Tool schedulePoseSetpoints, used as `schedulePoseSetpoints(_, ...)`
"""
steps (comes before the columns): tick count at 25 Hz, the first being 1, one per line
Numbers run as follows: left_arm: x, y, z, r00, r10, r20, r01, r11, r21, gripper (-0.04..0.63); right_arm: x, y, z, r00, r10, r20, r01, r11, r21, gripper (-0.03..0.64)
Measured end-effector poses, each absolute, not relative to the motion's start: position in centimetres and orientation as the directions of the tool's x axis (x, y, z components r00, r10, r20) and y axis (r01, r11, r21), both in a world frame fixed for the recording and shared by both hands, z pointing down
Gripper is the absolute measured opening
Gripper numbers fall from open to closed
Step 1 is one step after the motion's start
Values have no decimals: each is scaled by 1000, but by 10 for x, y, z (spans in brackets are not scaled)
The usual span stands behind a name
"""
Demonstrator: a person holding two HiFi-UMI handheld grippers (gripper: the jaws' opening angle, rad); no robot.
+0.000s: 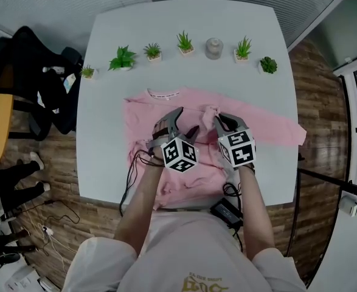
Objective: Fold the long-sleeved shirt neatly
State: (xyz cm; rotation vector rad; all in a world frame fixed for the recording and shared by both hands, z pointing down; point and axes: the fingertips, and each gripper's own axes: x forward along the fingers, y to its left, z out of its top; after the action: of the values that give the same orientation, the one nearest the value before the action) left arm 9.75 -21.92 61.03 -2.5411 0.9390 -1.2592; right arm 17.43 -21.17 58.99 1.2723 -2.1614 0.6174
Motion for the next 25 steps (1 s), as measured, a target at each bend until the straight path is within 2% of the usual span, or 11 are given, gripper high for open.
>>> schedulePoseSetpoints(5, 92, -221, 620, 435, -573, 695, -510, -793, -335, 373, 189, -184, 606, -355, -630, 690, -915, 387, -117, 56)
schedulePoseSetpoints(8, 89, -221, 619, 433, -568, 700, -555, -780, -289, 371, 202, -168, 603, -340, -668, 662, -935, 317, -160, 106)
schedulePoseSetpoints(11, 88, -224, 611, 456, -554, 697, -619, -760, -199, 362, 223, -156, 595, -306, -718, 625, -952, 231, -201, 155)
schedulePoseSetpoints(15, 100, -230, 592, 515, -545, 661, -699, -714, -43, 356, 264, -146, 586, -245, -768, 591, -963, 123, -239, 175)
schedulePoseSetpoints(25, 162, -216, 550, 638, -488, 596, -643, -763, 63, 354, 355, -127, 574, -90, -832, 547, -947, -99, -306, 222)
